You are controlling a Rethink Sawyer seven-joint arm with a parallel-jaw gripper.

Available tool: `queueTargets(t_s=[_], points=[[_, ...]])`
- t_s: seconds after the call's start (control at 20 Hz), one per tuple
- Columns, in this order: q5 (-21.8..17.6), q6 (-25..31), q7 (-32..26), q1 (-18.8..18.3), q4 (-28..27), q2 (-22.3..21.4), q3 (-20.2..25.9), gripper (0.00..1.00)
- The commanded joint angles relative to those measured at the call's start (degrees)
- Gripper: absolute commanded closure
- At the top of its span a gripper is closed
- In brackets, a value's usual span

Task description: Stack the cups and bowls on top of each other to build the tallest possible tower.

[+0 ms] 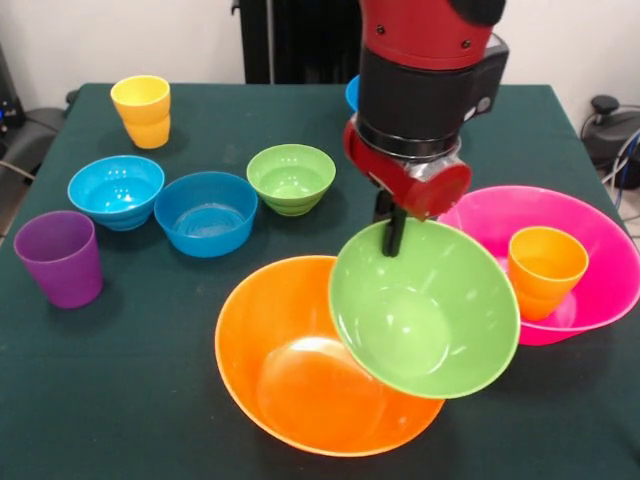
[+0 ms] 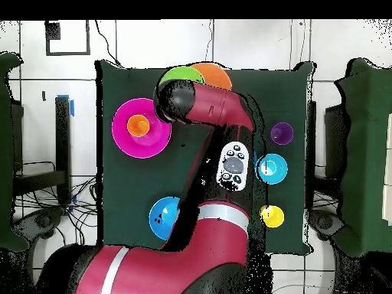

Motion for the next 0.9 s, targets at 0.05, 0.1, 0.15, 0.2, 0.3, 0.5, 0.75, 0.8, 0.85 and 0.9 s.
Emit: queueTargets(t_s=[0.05,0.1,0.15,0.2,0.3,0.5,0.75,0.8,0.85,0.9], points=[[3.40,-7.28,13.20,0.84,8.93,-2.40,1.91,1.00],[3.71,-7.69,13.10,0.74,9.50,-2.82,1.95,1.00],[4.19,-8.38,12.97,0.49,10.33,-3.39,2.27,1.00],[4.49,-9.02,12.77,0.25,10.69,-3.38,2.54,1.00],[4.68,-10.49,12.55,0.28,11.12,-3.12,2.51,1.00],[4.68,-8.07,11.35,0.91,9.04,-0.79,1.79,1.00],[5.20,-2.07,17.98,6.16,4.37,2.61,-3.57,1.00],[5.59,-2.65,19.32,7.22,4.30,3.16,-4.68,1.00],[6.11,-4.19,22.00,9.15,3.93,4.40,-6.76,1.00],[6.65,-5.01,23.19,10.16,3.85,5.09,-7.87,1.00]])
